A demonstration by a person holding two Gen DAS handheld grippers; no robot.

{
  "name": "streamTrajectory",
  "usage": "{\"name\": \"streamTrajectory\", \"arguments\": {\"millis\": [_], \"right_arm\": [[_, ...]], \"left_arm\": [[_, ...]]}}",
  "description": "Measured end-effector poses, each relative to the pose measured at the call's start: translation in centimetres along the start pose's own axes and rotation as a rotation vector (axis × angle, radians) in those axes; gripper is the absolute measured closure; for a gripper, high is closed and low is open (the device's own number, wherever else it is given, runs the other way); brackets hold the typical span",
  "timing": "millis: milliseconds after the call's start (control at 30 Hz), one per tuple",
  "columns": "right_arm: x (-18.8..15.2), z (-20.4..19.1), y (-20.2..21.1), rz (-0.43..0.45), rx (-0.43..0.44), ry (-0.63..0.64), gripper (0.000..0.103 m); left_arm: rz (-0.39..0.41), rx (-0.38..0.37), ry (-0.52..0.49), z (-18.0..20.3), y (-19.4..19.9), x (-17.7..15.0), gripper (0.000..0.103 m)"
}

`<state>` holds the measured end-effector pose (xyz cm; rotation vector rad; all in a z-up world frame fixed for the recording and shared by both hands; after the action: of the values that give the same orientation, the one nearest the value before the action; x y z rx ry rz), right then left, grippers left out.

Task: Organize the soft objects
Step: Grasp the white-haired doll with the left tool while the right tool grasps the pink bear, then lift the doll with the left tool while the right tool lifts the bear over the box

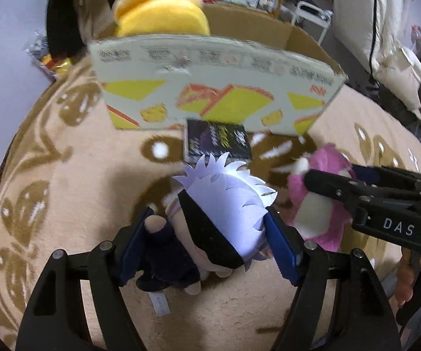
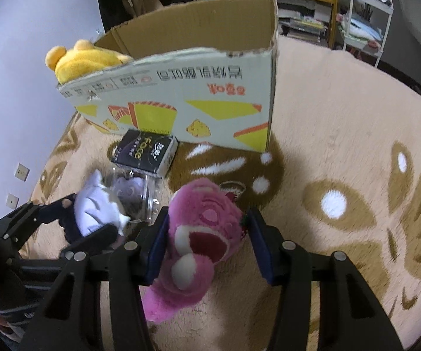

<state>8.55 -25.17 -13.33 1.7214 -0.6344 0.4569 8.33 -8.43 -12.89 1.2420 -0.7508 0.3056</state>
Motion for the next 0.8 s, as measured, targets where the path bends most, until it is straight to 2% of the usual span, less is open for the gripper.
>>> {"name": "streamTrajectory", "arguments": {"millis": [400, 633, 800], "right_arm": [[0.9, -0.5, 3.2, 0.158, -0.034, 0.029, 0.050], [1.8, -0.2, 6.4, 0.301, -0.074, 0.021, 0.050], [2.5, -0.3, 8.3, 0.371, -0.066, 0.020, 0.050]], "left_arm": [[0.170, 0.106, 0.037, -1.6, 3.2, 1.4, 0.029], [0.320, 0.162, 0.049, -2.2, 6.6, 2.4, 0.029], [0.416, 0.178, 0.027, -2.0, 8.4, 3.2, 0.029]]}}
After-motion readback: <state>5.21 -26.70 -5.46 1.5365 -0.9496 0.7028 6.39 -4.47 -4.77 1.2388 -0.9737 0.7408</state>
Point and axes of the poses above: each gripper's, at about its wrist camera, not at the fingertips, and y roughly against the way its jaws point, z to its right, x to its top, the point moved 1 cm from there along -y, roughly the way its jaws point, and after that the axes turned 12 degrees about z, right-handed, at the moved point
